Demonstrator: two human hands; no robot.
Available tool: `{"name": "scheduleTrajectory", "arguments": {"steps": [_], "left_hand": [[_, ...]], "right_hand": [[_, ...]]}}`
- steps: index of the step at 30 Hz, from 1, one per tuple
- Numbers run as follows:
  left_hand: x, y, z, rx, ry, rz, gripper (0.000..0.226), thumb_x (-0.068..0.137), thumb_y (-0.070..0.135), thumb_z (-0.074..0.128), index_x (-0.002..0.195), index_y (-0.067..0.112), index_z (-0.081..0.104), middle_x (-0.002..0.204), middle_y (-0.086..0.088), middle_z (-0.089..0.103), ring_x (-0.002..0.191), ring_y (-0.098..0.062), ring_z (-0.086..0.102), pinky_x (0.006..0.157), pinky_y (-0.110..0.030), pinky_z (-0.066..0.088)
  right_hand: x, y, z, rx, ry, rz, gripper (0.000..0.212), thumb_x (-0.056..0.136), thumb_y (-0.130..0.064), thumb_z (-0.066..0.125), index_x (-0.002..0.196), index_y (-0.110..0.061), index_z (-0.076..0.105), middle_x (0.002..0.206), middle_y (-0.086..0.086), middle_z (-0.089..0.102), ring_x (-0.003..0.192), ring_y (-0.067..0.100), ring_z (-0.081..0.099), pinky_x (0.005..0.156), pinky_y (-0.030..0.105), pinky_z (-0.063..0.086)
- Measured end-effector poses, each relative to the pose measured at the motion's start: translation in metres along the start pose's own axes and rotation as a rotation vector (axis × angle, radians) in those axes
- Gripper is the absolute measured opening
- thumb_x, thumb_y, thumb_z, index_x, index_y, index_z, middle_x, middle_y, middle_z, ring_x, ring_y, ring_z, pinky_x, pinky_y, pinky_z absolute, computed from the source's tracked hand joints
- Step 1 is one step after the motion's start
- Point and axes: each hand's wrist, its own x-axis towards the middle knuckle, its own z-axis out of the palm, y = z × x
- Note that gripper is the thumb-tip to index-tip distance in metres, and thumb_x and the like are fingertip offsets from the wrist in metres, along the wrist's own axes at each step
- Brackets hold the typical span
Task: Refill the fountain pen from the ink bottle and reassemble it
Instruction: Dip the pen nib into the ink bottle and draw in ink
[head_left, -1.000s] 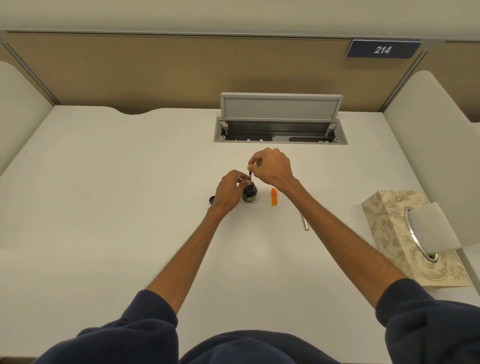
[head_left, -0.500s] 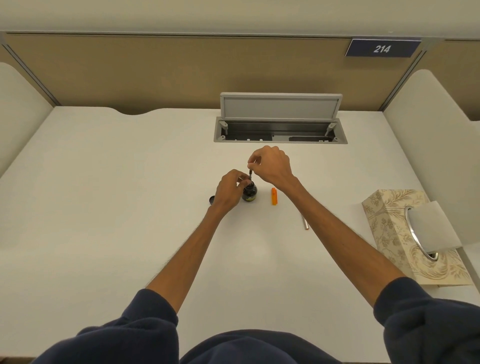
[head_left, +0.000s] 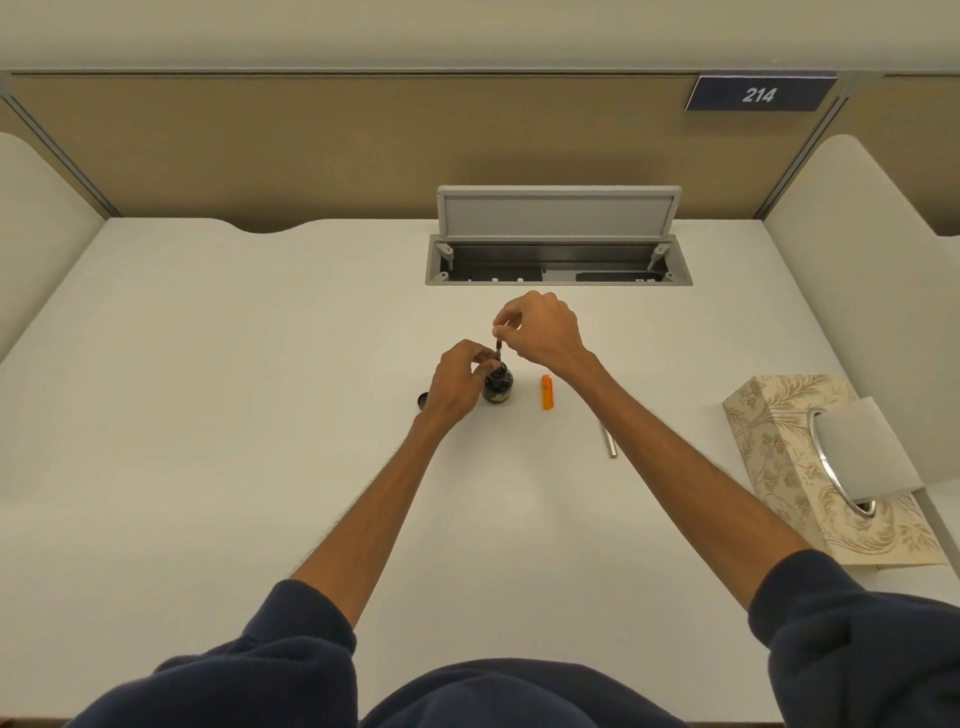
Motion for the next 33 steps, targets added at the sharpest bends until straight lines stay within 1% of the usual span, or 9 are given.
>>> {"name": "scheduleTrajectory", "arguments": {"steps": [2,6,9,13,18,22,24,28,33], "left_hand": [[-0.0002,-0.0003,0.0000,-0.002,0.002,0.002,0.012,0.093,0.016,0.063,0.100,0.008,0.068,0.105,-0.006,0.068,0.101,-0.021,0.063,0.090,-0.037,0.049],[0.0003,-0.0007,0.0012,-0.010,0.004,0.003,0.011,0.093,0.015,0.063,0.100,0.009,0.068,0.105,-0.006,0.069,0.100,-0.020,0.063,0.089,-0.035,0.049],[0.0003,-0.0010,0.0016,-0.023,0.005,0.003,0.011,0.092,0.015,0.064,0.100,0.009,0.068,0.105,-0.006,0.069,0.099,-0.020,0.063,0.088,-0.033,0.049],[0.0004,-0.0016,0.0011,-0.058,0.012,0.005,0.008,0.092,0.015,0.064,0.098,0.010,0.067,0.104,-0.005,0.066,0.091,-0.020,0.062,0.082,-0.032,0.049],[0.0013,-0.0063,-0.0002,-0.057,0.006,0.009,0.010,0.092,0.019,0.064,0.098,0.013,0.067,0.105,-0.001,0.063,0.081,-0.010,0.058,0.079,-0.029,0.045],[0.0021,-0.0051,-0.0023,-0.027,-0.004,0.007,0.013,0.092,0.023,0.063,0.101,0.013,0.067,0.109,-0.004,0.061,0.086,-0.016,0.059,0.081,-0.035,0.048],[0.0020,-0.0037,-0.0030,-0.011,-0.009,0.009,0.015,0.093,0.025,0.063,0.102,0.015,0.069,0.109,-0.003,0.059,0.089,-0.017,0.060,0.082,-0.036,0.049],[0.0027,-0.0034,-0.0015,0.036,-0.026,0.002,0.016,0.092,0.029,0.062,0.102,0.019,0.069,0.108,0.004,0.054,0.095,-0.018,0.060,0.083,-0.038,0.049],[0.0015,-0.0053,-0.0003,0.076,-0.028,-0.003,0.015,0.093,0.032,0.062,0.102,0.022,0.068,0.107,0.007,0.052,0.096,-0.016,0.060,0.081,-0.037,0.048]], "right_hand": [[0.0004,0.0003,-0.0001,-0.010,0.004,0.001,0.024,0.091,-0.030,0.067,0.102,-0.012,0.078,0.096,0.007,0.077,0.074,0.013,0.062,0.069,0.024,0.049],[0.0011,-0.0006,-0.0001,-0.026,0.030,0.036,0.032,0.088,-0.041,0.070,0.095,-0.010,0.078,0.087,0.006,0.076,0.069,0.012,0.058,0.065,0.024,0.046],[0.0011,0.0000,-0.0002,-0.032,0.029,0.037,0.035,0.087,-0.045,0.069,0.094,-0.011,0.077,0.087,0.006,0.075,0.070,0.012,0.058,0.067,0.025,0.047],[0.0010,-0.0006,0.0004,-0.019,0.013,0.007,0.032,0.088,-0.042,0.070,0.099,-0.013,0.076,0.094,0.005,0.075,0.075,0.011,0.059,0.072,0.026,0.050],[0.0013,-0.0019,0.0024,-0.048,0.016,0.021,0.031,0.088,-0.042,0.069,0.093,-0.012,0.075,0.089,0.006,0.075,0.074,0.014,0.060,0.071,0.026,0.048],[-0.0004,-0.0042,0.0016,-0.036,0.026,0.011,0.026,0.087,-0.038,0.070,0.100,-0.016,0.074,0.099,0.004,0.074,0.089,0.020,0.067,0.080,0.032,0.054],[-0.0001,-0.0043,0.0015,-0.020,0.022,-0.004,0.025,0.089,-0.036,0.068,0.104,-0.017,0.074,0.104,0.004,0.074,0.090,0.019,0.068,0.082,0.031,0.055],[0.0008,-0.0017,0.0018,0.001,0.008,-0.020,0.022,0.091,-0.031,0.067,0.104,-0.015,0.077,0.101,0.006,0.076,0.082,0.015,0.065,0.074,0.025,0.049],[0.0022,0.0019,0.0034,0.017,0.002,0.033,0.031,0.089,-0.038,0.070,0.099,-0.010,0.077,0.093,0.007,0.075,0.070,0.012,0.059,0.069,0.025,0.047]]}}
